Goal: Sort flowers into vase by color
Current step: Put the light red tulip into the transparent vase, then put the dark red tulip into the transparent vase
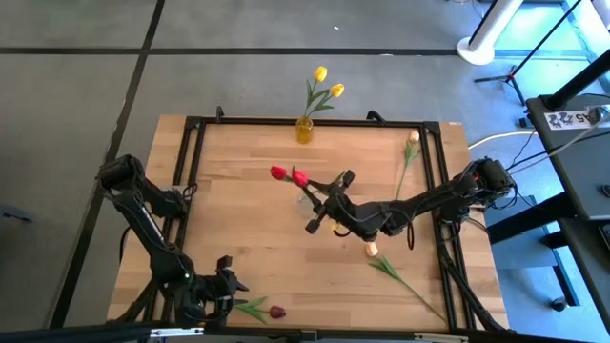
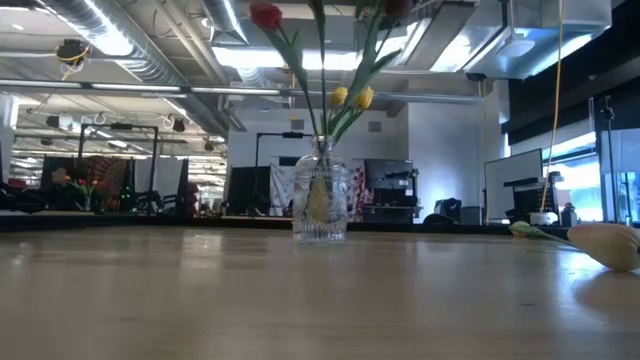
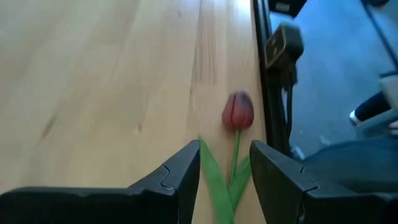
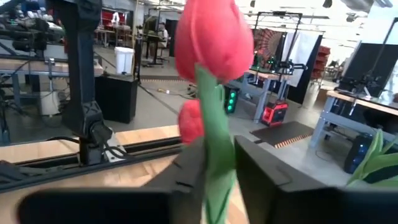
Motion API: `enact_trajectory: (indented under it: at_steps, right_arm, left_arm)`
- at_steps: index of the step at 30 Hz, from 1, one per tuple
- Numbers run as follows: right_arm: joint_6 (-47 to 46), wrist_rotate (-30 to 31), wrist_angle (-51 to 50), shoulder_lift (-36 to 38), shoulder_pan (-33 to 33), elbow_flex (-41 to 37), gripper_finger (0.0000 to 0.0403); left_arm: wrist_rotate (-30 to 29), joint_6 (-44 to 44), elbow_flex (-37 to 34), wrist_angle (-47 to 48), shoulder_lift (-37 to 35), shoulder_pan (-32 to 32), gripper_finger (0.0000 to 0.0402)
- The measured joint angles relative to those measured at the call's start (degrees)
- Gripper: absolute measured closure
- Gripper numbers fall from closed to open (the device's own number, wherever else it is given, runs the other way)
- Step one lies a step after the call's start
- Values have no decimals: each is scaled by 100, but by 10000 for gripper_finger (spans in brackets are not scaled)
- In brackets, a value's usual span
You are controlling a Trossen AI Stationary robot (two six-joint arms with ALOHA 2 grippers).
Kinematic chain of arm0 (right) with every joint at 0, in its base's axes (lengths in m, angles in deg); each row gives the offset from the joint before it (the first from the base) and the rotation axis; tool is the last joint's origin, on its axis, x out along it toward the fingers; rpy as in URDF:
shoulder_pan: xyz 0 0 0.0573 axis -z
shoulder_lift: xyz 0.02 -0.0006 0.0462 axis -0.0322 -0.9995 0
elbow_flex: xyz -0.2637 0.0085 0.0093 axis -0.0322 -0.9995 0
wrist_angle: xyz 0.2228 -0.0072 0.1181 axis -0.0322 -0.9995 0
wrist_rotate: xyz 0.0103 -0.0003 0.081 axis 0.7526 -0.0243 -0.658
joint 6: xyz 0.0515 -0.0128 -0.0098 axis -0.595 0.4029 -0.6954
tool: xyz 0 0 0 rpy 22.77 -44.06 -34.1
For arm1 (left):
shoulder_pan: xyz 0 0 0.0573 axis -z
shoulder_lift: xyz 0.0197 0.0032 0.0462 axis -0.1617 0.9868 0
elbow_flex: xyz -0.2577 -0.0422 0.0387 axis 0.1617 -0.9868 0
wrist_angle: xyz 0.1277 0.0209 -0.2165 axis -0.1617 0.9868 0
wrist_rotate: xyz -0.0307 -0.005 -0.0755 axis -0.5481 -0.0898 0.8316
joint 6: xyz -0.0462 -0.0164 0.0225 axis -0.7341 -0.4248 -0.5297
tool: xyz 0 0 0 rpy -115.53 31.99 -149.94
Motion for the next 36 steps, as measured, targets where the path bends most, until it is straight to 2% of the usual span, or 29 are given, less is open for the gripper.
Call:
enact_trajectory:
  at_steps: [10,15,19,24,26,31,36]
  right_arm:
    - [4,361,-201,35,-190,4,145]
    - [45,527,-209,216,-416,7,93]
    - [47,581,-240,389,-657,7,85]
    - [359,982,-275,518,-1018,7,93]
    - [521,1207,-256,576,-1170,7,97]
    - [611,1375,-233,756,-1444,7,107]
    - [572,1412,-207,841,-1581,7,109]
  left_arm:
    - [586,-687,0,-209,774,166,266]
    - [740,-633,2,-369,1078,192,266]
    - [1005,-410,5,-735,1593,61,266]
    - [1062,-387,26,-868,1799,-64,278]
    - [1105,-400,26,-862,1802,-112,300]
    - [1094,-384,22,-786,1806,-196,386]
    - [835,113,-19,-644,1474,-277,395]
